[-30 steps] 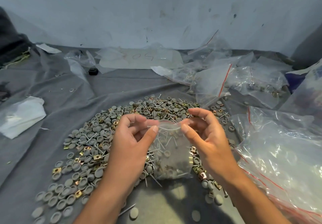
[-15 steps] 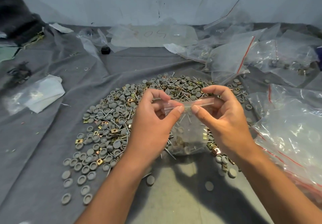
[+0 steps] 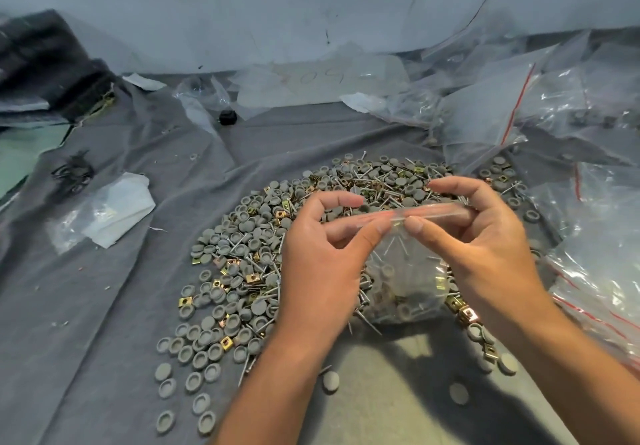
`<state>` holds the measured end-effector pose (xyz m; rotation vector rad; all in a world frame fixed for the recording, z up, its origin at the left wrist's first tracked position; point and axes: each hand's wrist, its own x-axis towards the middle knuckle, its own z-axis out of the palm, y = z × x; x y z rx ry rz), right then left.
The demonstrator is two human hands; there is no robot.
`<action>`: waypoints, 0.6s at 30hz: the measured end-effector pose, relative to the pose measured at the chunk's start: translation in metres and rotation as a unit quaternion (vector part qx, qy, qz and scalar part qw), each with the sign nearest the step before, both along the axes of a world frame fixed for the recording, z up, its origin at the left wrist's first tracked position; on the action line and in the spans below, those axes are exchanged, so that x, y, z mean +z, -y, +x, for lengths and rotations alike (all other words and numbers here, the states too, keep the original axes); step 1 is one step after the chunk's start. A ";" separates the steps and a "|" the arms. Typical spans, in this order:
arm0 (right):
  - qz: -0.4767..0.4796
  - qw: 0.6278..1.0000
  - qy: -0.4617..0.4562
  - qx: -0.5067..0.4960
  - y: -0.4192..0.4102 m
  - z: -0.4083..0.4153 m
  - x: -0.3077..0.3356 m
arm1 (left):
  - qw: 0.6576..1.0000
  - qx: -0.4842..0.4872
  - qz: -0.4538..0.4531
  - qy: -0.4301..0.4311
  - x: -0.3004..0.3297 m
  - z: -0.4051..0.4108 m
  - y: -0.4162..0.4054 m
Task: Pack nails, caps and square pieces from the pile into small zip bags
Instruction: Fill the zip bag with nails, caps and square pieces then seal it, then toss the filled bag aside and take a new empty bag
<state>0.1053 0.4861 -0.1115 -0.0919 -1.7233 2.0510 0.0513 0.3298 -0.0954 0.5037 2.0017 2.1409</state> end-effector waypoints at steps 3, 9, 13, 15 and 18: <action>-0.030 0.999 0.017 -0.009 -0.001 -0.001 0.001 | 0.999 -0.015 0.024 0.022 0.001 0.000 -0.002; -0.047 0.997 0.046 0.035 -0.007 -0.005 0.005 | 0.997 -0.017 0.045 0.057 0.000 -0.006 0.002; -0.056 0.997 0.047 0.032 -0.010 -0.004 0.006 | 0.995 -0.015 0.068 0.077 0.000 -0.005 0.000; -0.041 0.998 0.048 0.027 -0.011 -0.002 0.006 | 0.996 -0.006 0.060 0.071 -0.002 -0.004 -0.002; -0.012 0.998 0.047 0.043 -0.009 0.000 0.006 | 0.998 0.001 0.033 0.050 -0.005 -0.002 -0.005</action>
